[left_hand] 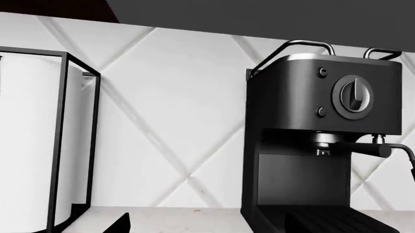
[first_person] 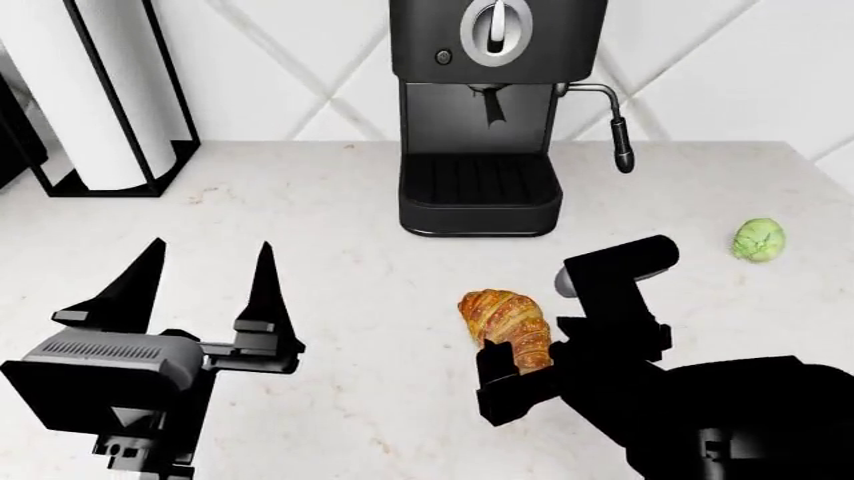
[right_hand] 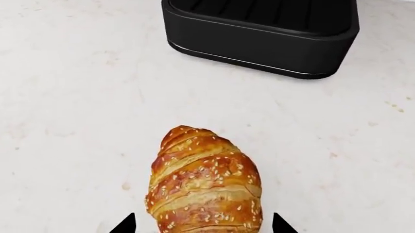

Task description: Pick the croissant from the counter and place it in the cabinet.

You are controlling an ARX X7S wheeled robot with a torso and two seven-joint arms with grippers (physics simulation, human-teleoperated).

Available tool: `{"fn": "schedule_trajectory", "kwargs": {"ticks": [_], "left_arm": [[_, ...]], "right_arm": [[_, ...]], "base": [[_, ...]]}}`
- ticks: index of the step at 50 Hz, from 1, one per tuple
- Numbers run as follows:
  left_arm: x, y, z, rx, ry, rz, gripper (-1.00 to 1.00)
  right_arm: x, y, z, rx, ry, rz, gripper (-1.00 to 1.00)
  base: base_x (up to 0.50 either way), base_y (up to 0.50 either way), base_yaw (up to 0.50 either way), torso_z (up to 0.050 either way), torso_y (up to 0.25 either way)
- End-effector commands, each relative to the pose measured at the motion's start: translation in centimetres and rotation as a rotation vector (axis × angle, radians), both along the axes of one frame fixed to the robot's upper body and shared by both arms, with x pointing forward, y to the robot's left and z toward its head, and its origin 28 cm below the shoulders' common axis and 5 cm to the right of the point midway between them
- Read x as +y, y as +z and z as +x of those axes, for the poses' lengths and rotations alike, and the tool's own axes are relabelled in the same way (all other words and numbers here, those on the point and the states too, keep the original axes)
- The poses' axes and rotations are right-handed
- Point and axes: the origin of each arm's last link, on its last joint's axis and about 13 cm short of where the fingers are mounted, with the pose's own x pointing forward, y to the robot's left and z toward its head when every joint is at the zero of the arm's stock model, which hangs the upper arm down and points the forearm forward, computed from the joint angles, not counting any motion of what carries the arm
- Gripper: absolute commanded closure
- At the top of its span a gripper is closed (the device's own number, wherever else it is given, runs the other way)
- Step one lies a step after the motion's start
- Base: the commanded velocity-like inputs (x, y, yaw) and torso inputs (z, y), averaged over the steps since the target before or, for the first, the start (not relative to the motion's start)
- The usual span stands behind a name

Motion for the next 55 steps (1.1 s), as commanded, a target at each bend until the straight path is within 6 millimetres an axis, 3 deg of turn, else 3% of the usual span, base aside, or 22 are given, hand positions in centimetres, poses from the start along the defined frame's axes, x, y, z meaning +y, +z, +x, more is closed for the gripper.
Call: {"fn": "schedule_trajectory", "kwargs": {"ticks": [1, 44, 45, 55], "left_arm": [[0.1, 0.0, 0.0, 0.001, 0.002, -0.003, -1.00], [0.5, -0.2, -0.1, 0.005, 0.012, -0.017, -1.00], [0.5, -0.2, -0.1, 0.005, 0.012, -0.017, -1.00], [0.6, -0.2, -0.1, 0.005, 0.016, -0.017, -1.00]], "right_arm": [[0.1, -0.2, 0.4, 0.010, 0.004, -0.007, -1.00], [0.3, -2.5, 1.8, 0.063, -0.001, -0.012, -1.00], [0.3, -2.6, 1.9, 0.063, -0.002, -0.009, 1.00], [0.3, -2.8, 2.2, 0.044, -0.003, 0.025, 1.00]], "base": [[0.00, 0.00, 0.00, 0.000, 0.000], [0.00, 0.00, 0.00, 0.000, 0.000], [0.00, 0.00, 0.00, 0.000, 0.000], [0.00, 0.00, 0.00, 0.000, 0.000]]}}
